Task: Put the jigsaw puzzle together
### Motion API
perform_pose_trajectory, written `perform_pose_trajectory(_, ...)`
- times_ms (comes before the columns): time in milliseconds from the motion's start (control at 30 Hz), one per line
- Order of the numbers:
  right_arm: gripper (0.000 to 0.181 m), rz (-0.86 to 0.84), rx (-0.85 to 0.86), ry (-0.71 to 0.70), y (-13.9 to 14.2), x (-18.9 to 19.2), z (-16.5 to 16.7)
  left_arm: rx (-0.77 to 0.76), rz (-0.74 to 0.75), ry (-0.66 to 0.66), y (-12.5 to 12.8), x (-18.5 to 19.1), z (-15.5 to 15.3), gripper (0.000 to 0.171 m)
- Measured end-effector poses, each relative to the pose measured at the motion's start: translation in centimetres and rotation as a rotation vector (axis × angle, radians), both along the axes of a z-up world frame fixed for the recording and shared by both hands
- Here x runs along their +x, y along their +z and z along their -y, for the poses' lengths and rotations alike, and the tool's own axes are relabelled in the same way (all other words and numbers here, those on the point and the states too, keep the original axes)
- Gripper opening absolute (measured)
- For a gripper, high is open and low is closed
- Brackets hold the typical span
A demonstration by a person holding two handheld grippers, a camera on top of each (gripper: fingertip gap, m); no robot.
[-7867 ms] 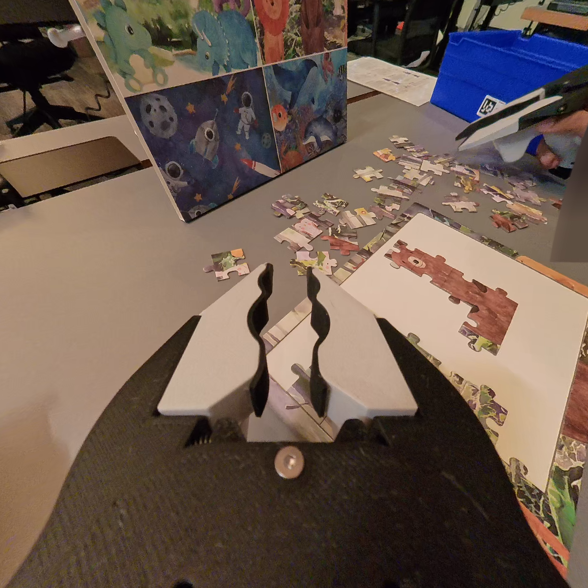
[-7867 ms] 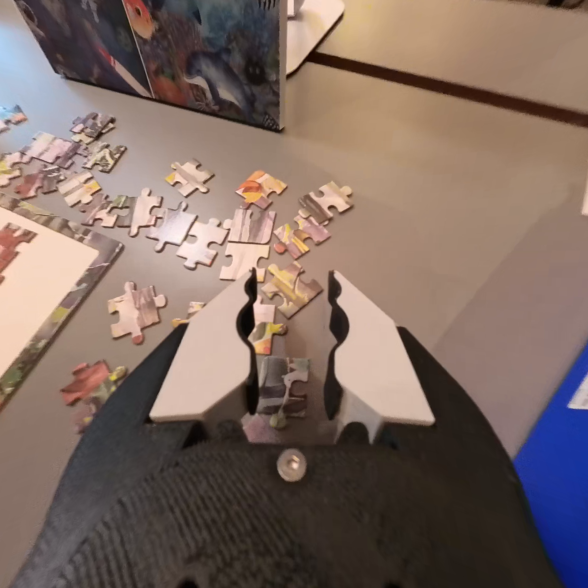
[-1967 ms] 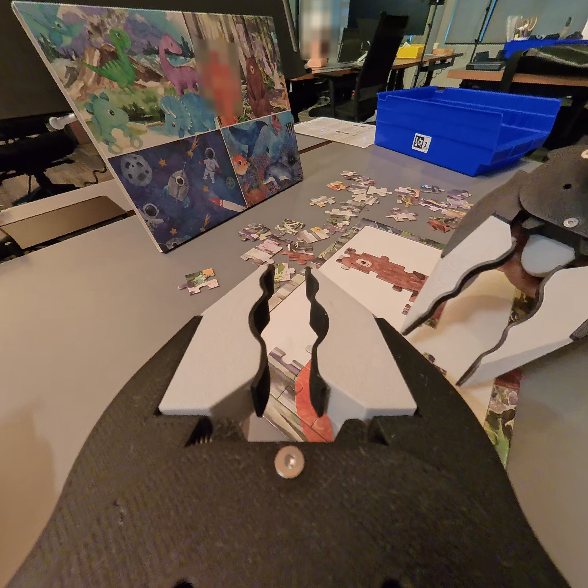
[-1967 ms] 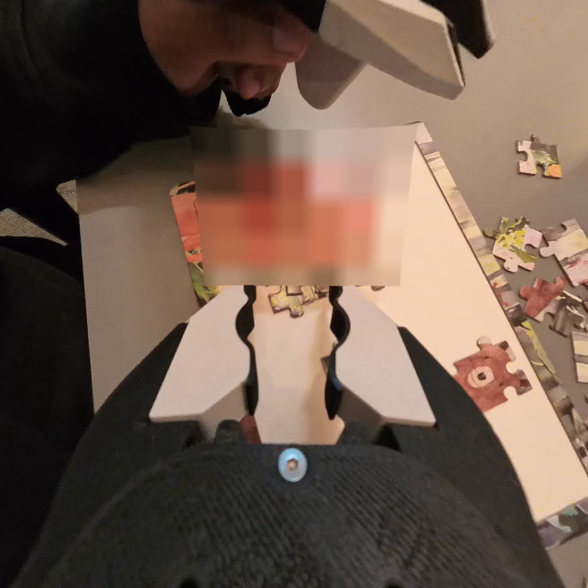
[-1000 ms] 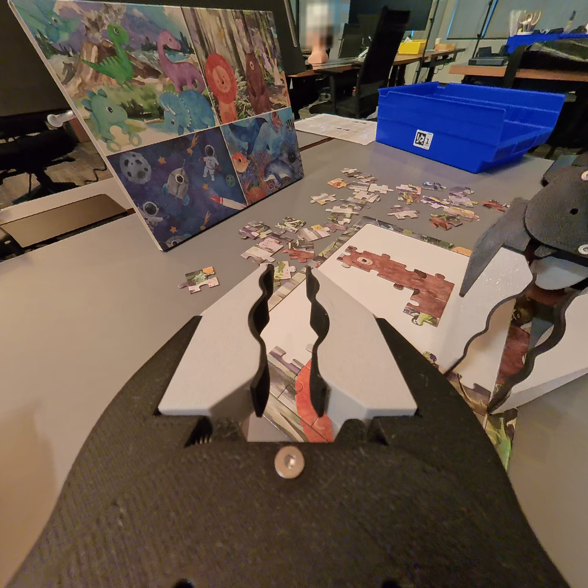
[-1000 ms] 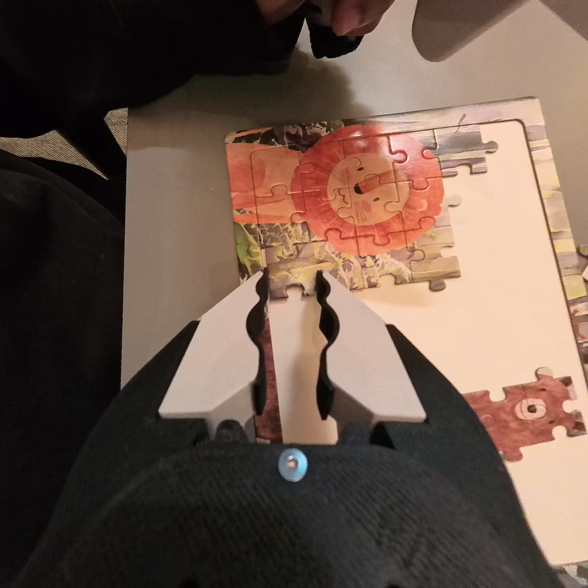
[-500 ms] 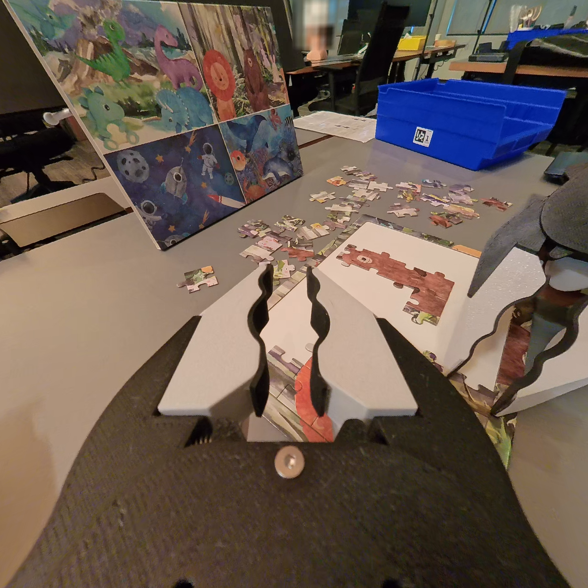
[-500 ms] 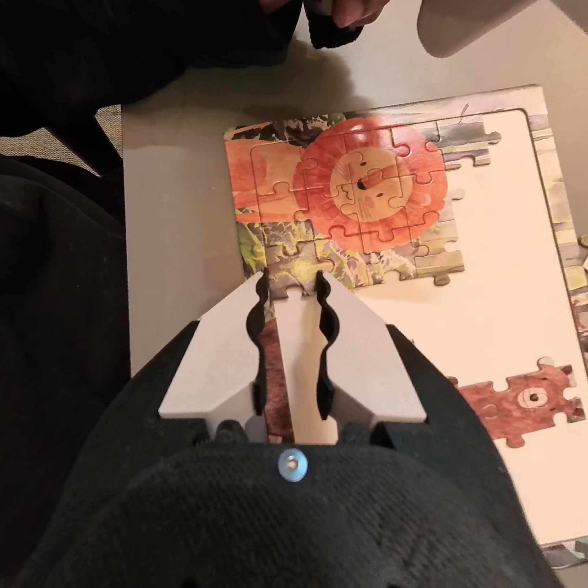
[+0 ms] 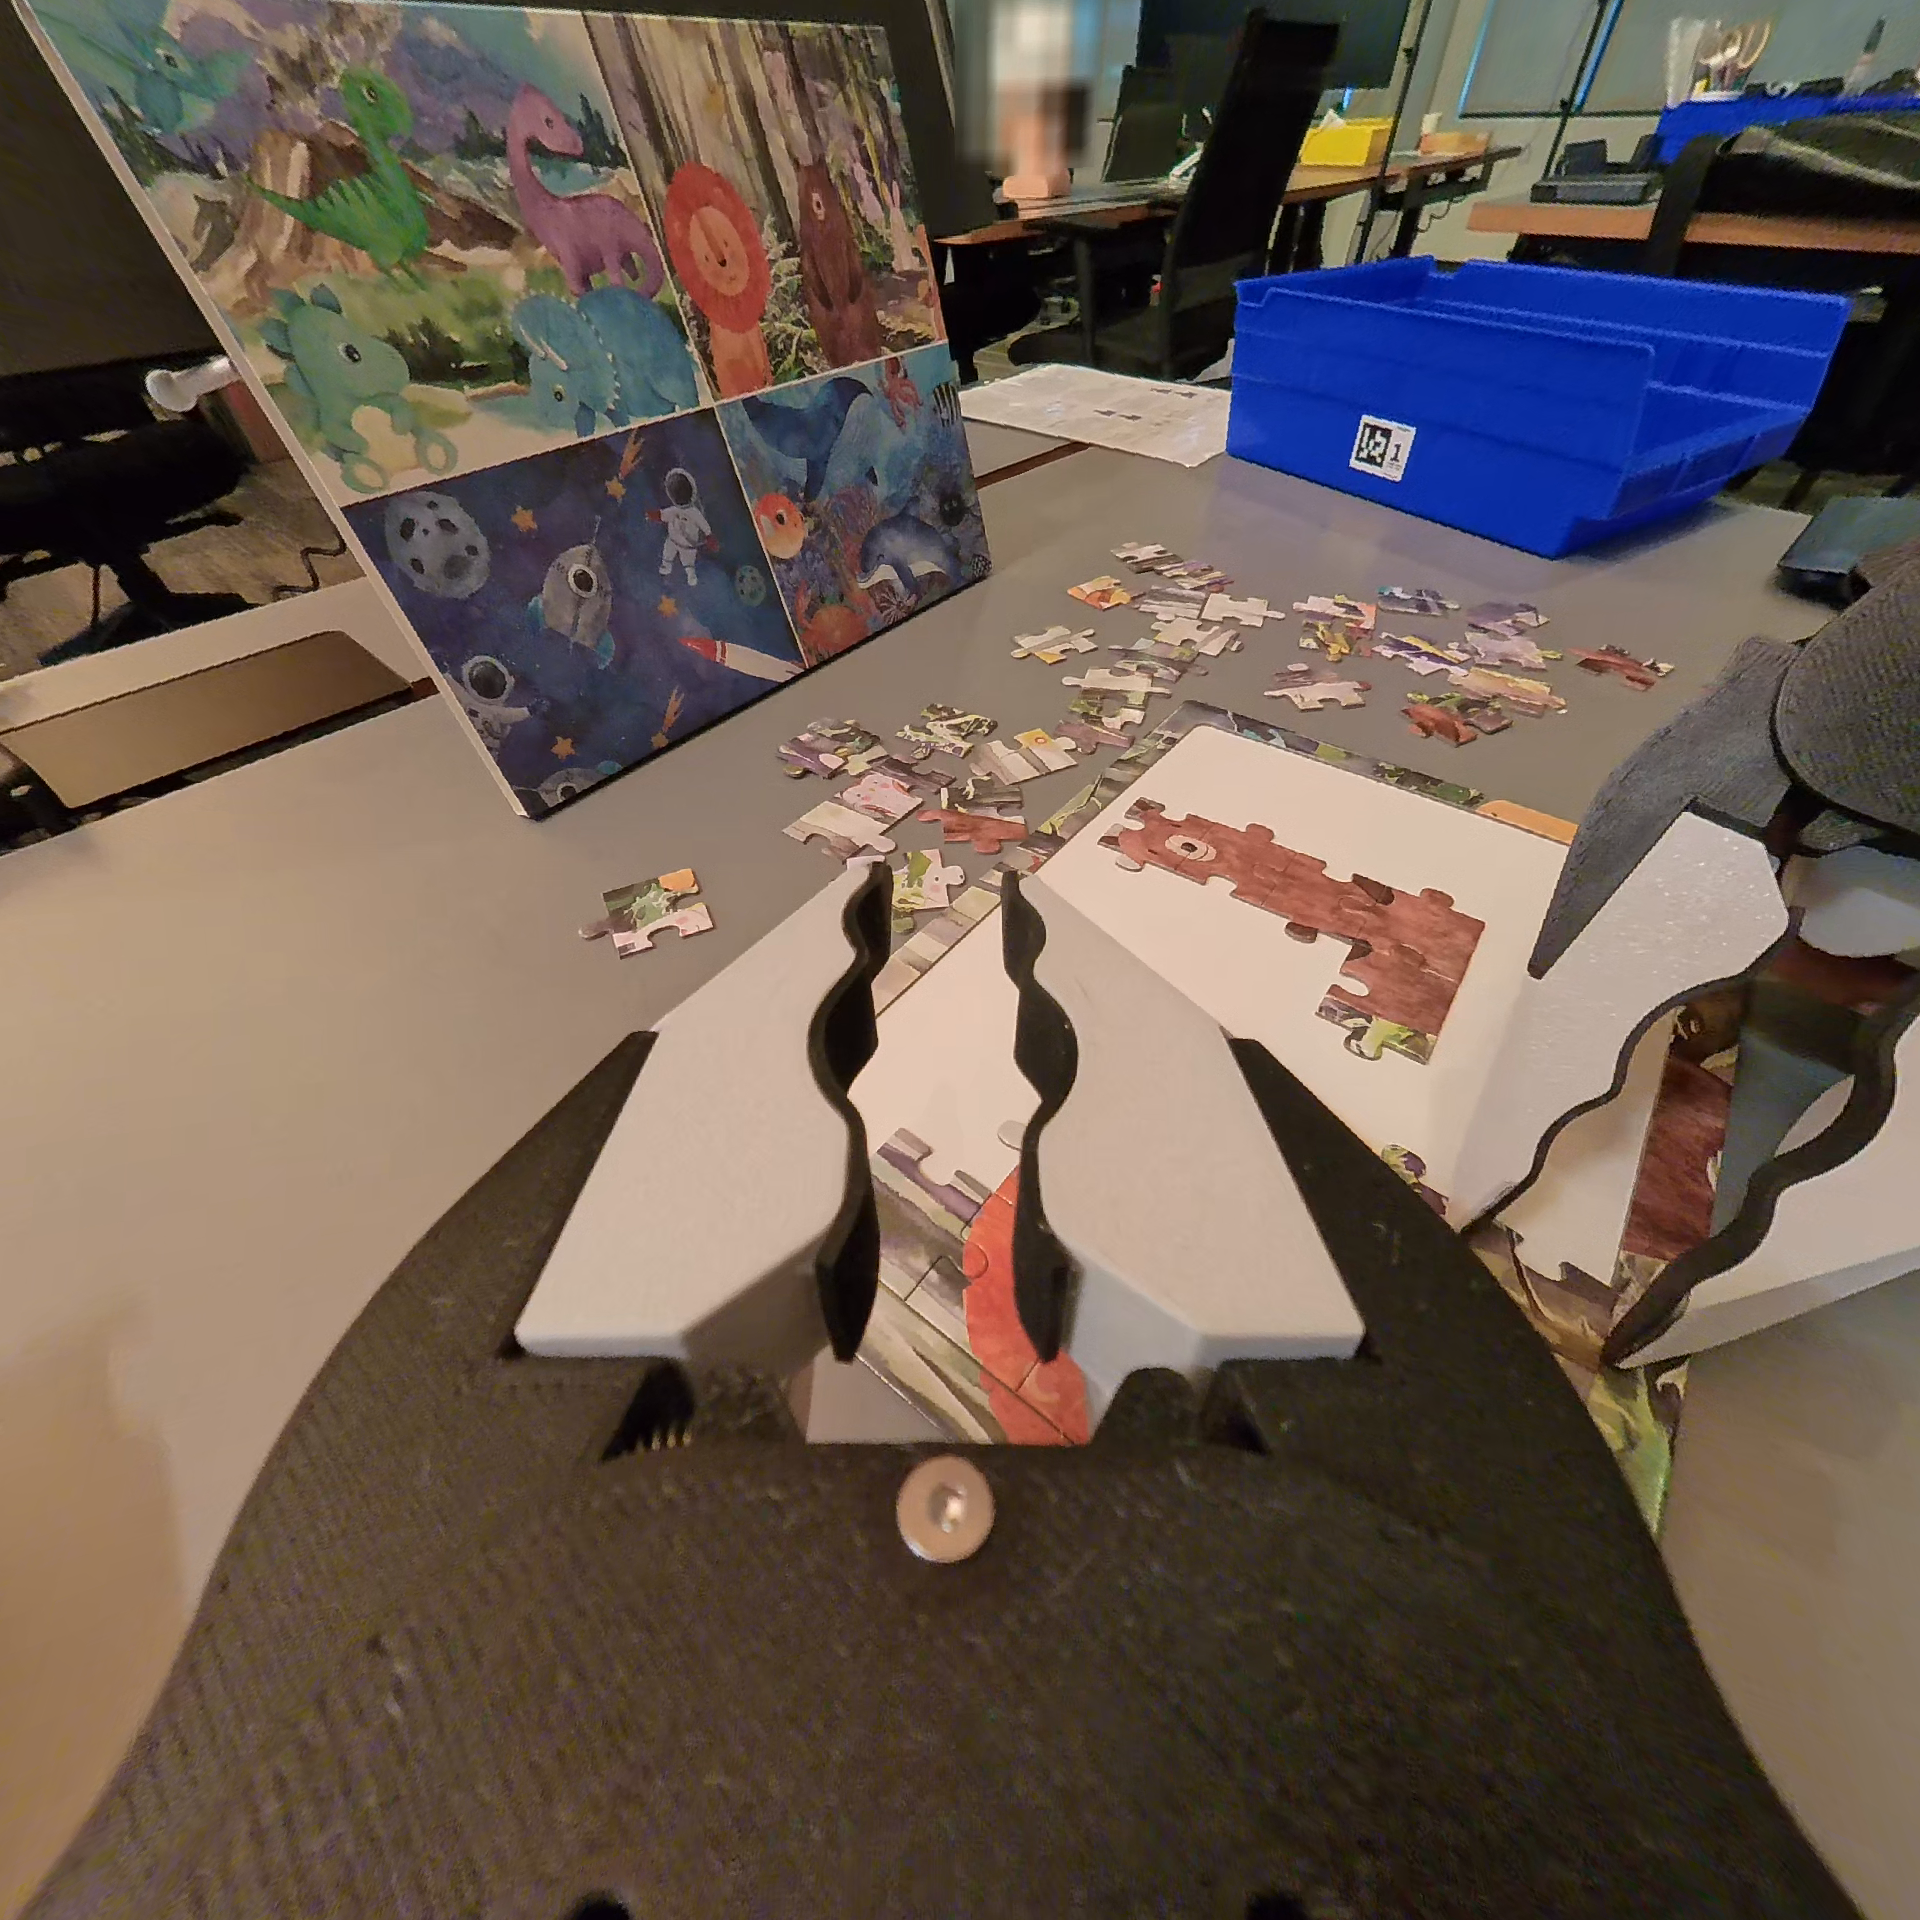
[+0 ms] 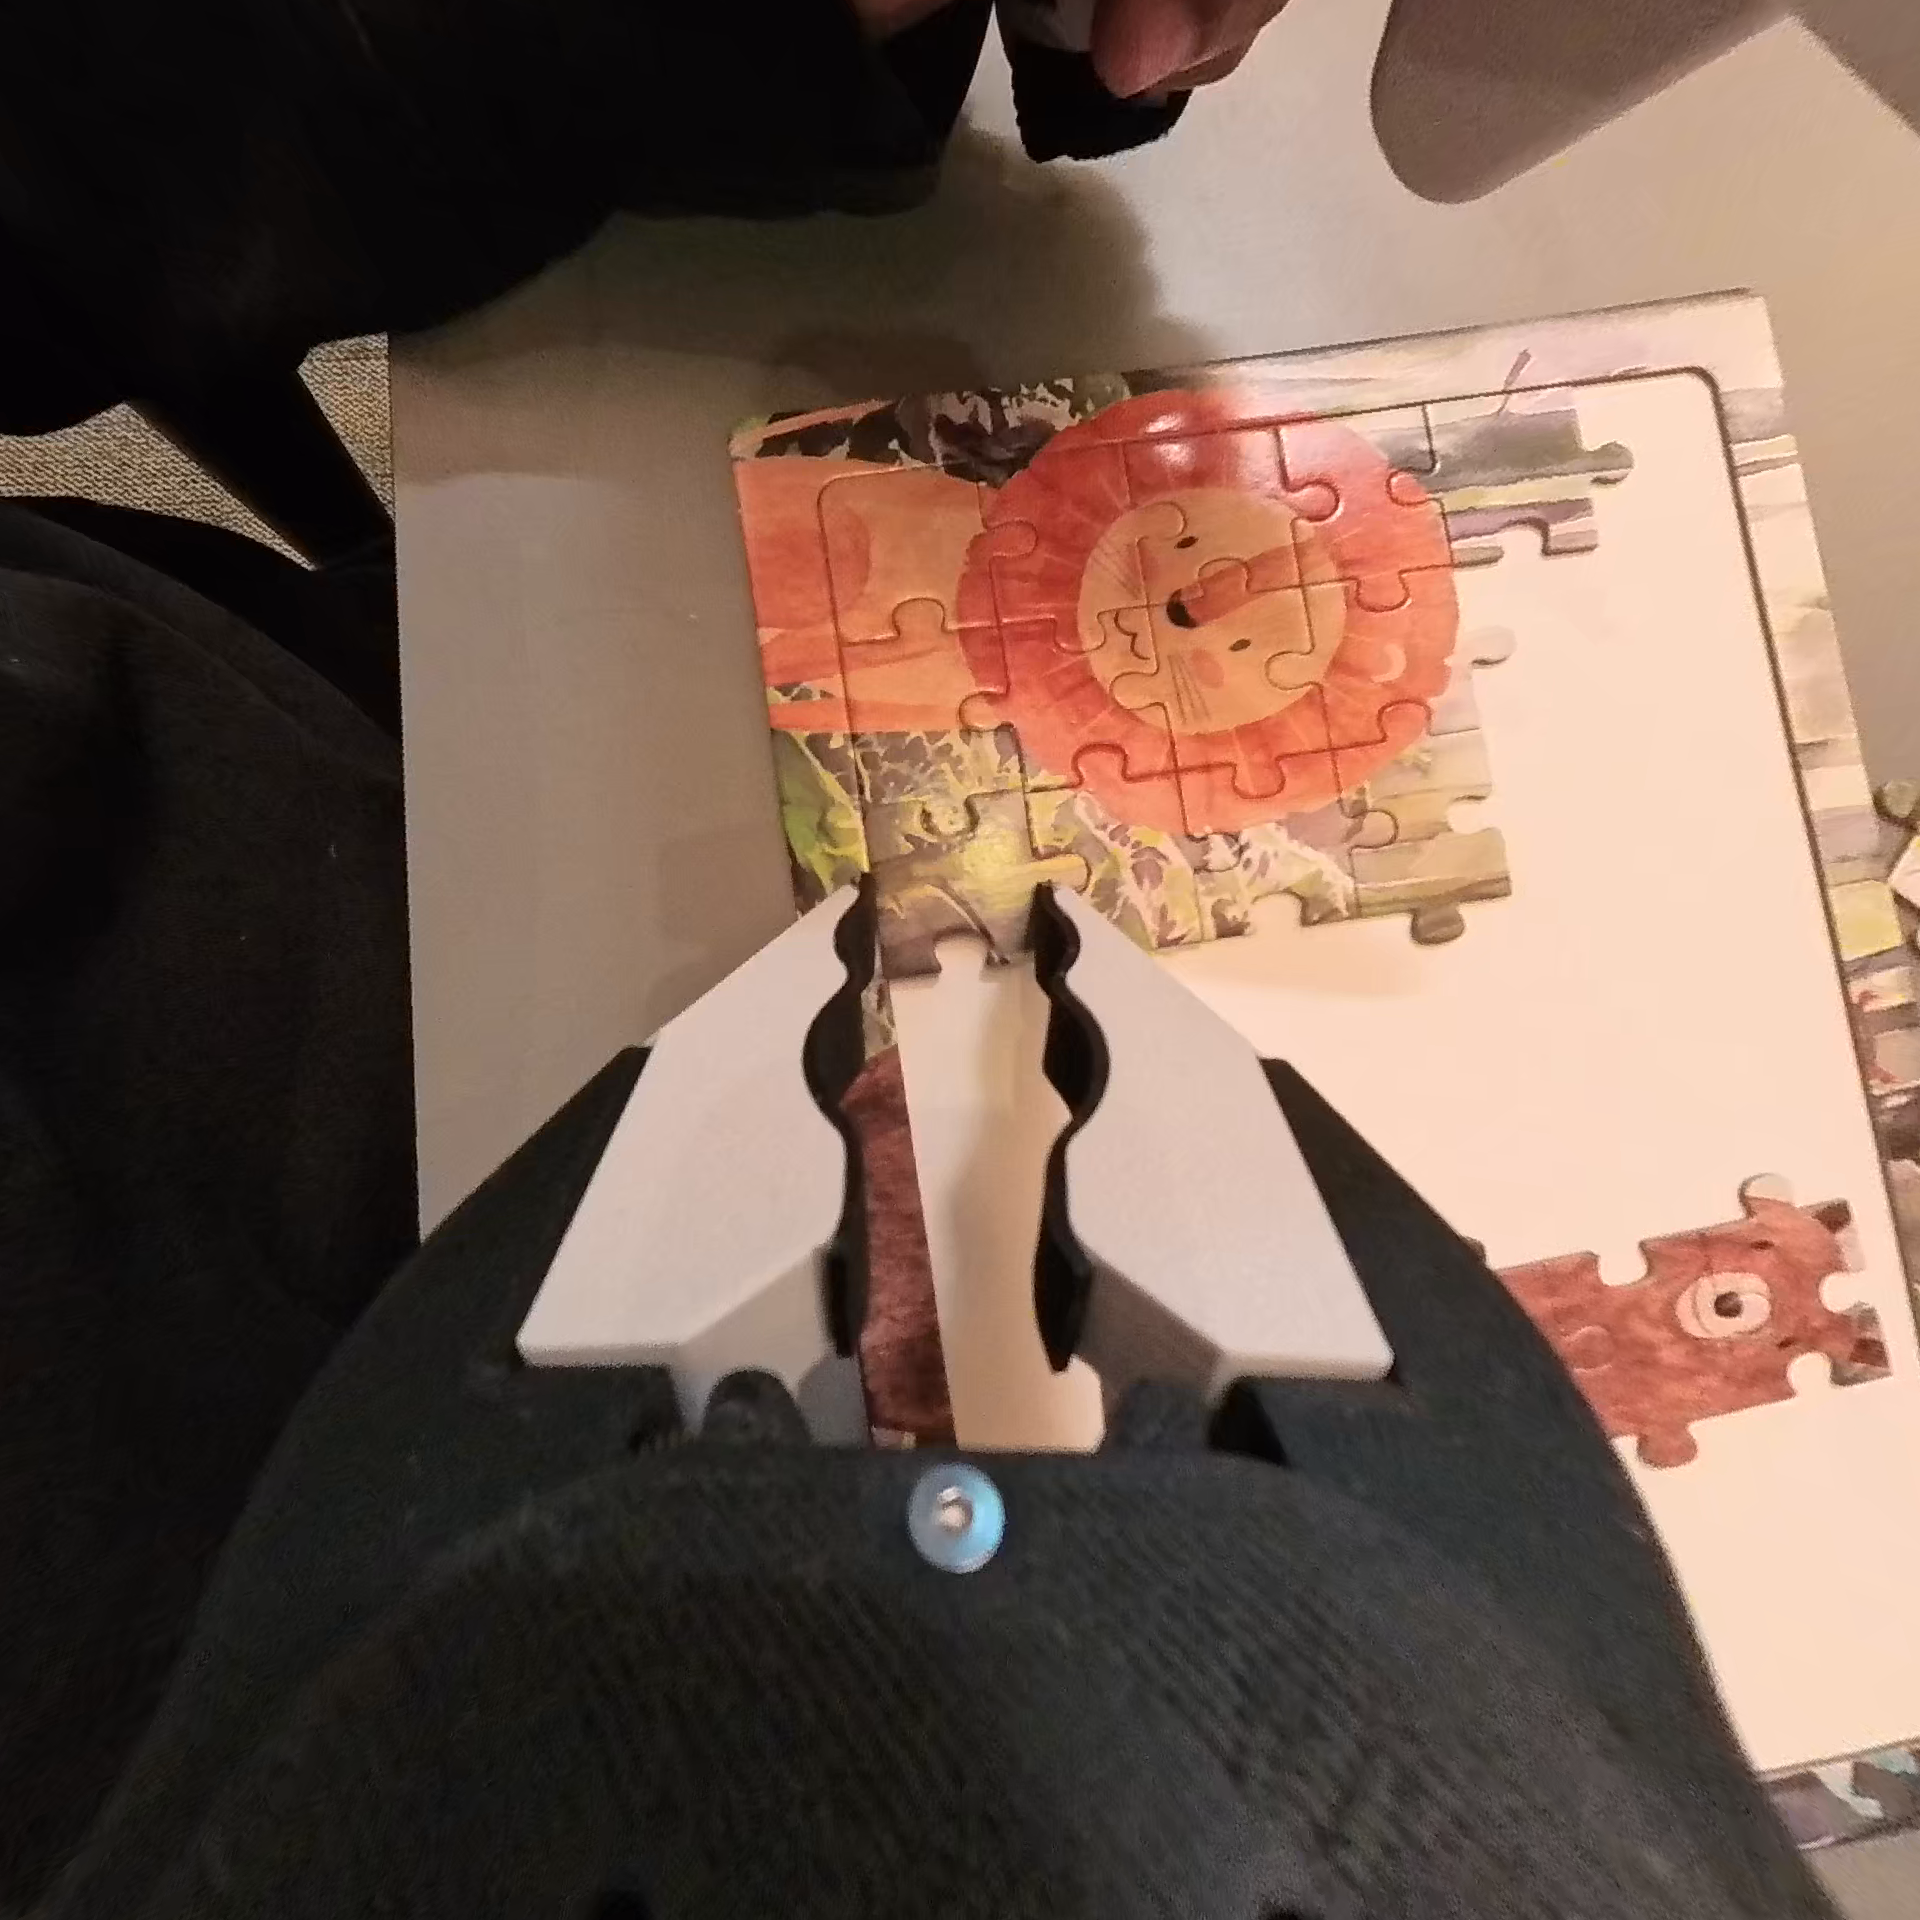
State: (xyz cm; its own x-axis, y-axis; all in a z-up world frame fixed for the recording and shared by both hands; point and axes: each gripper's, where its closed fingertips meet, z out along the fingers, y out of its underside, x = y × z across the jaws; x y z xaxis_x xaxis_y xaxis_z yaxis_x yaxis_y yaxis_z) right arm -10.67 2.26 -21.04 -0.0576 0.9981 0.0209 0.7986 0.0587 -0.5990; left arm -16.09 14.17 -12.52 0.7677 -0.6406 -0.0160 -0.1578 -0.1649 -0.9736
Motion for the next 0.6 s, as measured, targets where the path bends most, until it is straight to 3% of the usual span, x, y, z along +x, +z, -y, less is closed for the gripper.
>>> perform_pose_trajectory(600, 0.029, 0.008, 0.009, 0.009, -0.02, 0.08, -0.05, 0.000, 0.000, 0.000, 0.01, -0.01, 0.01, 0.019)
